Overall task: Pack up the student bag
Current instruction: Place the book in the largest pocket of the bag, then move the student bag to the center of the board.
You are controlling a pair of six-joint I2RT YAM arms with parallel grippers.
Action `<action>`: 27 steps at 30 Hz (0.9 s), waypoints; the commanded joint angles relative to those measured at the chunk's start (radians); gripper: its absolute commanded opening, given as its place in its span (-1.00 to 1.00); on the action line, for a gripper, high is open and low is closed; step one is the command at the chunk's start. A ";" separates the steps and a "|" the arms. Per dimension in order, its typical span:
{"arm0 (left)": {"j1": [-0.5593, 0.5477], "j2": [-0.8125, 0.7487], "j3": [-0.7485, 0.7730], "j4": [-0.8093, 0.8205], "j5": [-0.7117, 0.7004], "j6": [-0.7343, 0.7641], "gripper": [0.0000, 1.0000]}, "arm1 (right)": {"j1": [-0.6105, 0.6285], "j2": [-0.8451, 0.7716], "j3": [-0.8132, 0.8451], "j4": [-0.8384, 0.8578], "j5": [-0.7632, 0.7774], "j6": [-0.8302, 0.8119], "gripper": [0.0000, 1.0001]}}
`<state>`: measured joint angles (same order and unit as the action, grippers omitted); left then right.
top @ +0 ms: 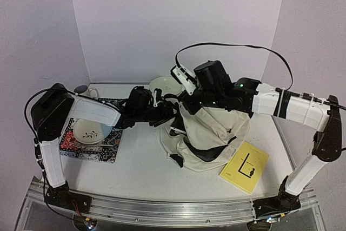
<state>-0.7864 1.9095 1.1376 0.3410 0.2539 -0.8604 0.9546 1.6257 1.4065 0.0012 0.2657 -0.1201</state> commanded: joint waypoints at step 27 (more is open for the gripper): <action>0.118 -0.547 -0.521 -0.264 -0.268 0.021 0.86 | 0.042 0.250 -0.127 -0.195 0.146 0.218 0.70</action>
<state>-0.6732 1.3866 0.6277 0.0793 -0.0017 -0.8376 0.9972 1.8029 1.2434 -0.1165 0.2655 0.0817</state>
